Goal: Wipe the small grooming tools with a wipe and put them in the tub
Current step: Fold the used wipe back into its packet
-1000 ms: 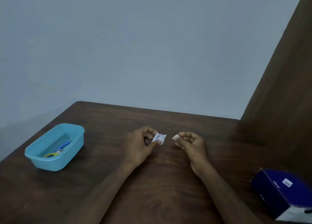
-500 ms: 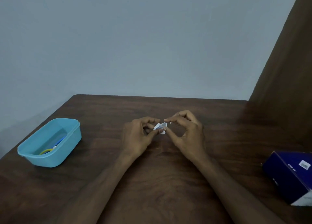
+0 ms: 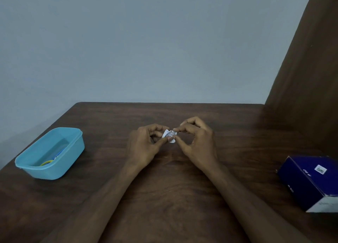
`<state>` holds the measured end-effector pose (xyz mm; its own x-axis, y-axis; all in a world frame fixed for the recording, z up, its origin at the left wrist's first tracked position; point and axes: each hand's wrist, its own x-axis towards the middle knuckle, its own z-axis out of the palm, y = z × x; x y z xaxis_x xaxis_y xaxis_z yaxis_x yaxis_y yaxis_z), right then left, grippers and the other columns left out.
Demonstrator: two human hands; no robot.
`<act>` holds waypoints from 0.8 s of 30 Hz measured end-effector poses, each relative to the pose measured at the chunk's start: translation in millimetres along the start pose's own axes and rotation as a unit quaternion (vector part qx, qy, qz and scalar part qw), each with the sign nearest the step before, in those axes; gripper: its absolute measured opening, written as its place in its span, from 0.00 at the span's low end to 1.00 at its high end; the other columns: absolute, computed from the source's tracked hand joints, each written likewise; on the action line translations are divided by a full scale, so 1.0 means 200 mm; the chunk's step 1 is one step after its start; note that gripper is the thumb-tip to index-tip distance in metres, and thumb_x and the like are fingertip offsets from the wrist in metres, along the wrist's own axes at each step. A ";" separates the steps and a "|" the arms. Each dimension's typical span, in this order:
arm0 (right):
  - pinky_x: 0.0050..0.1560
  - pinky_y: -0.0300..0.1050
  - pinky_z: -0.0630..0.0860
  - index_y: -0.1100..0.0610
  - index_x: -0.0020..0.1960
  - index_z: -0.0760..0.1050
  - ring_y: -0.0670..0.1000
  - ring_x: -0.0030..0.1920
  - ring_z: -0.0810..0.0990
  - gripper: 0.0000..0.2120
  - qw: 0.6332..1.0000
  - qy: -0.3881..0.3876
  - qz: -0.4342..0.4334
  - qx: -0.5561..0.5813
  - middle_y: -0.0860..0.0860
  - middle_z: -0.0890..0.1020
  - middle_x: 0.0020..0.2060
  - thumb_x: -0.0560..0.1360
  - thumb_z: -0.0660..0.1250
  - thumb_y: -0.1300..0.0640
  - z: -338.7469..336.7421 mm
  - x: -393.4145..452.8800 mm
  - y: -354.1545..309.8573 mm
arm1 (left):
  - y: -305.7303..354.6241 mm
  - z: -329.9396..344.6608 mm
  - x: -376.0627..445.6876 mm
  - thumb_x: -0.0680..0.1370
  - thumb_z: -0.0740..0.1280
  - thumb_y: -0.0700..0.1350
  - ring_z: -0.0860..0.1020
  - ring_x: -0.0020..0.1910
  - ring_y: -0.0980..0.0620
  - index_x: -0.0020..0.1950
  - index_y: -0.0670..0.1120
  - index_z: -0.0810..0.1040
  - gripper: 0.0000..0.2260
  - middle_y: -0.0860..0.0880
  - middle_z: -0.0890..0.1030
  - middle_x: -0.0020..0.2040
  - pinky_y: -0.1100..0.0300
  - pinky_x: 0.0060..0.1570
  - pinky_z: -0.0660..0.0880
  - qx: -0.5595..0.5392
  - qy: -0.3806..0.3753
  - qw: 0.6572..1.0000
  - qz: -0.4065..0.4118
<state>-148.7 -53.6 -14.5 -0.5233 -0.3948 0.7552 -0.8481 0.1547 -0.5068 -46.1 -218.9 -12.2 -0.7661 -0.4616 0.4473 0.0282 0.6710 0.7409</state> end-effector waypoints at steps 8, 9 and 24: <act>0.50 0.40 0.78 0.53 0.45 0.83 0.44 0.49 0.80 0.06 0.998 -0.063 0.005 -0.007 0.47 0.78 0.48 0.71 0.79 0.58 -0.01 0.00 0.03 | -0.01 0.00 0.00 0.71 0.83 0.54 0.84 0.39 0.63 0.55 0.58 0.87 0.14 0.63 0.87 0.41 0.57 0.45 0.83 0.021 -0.021 0.999 0.028; 0.50 0.38 0.78 0.53 0.46 0.84 0.44 0.49 0.80 0.06 0.998 -0.069 0.007 -0.005 0.47 0.78 0.49 0.71 0.79 0.57 -0.01 0.00 0.03 | -0.01 0.00 0.00 0.71 0.82 0.54 0.84 0.40 0.62 0.55 0.58 0.86 0.14 0.62 0.87 0.41 0.55 0.45 0.83 0.031 -0.021 0.998 0.042; 0.48 0.42 0.81 0.55 0.41 0.82 0.48 0.45 0.84 0.06 0.995 -0.027 0.042 0.089 0.48 0.81 0.47 0.71 0.79 0.63 -0.01 0.01 0.03 | 0.04 0.01 -0.03 0.80 0.75 0.43 0.86 0.46 0.64 0.53 0.51 0.89 0.04 0.61 0.88 0.45 0.73 0.42 0.77 -0.002 0.004 0.993 0.116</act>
<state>-154.9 -52.0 -16.0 -0.5822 -0.4366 0.6858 -0.7706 0.0276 -0.6367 -42.9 -210.1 -8.9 -0.7329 -0.2993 0.6109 0.2065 0.7578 0.6190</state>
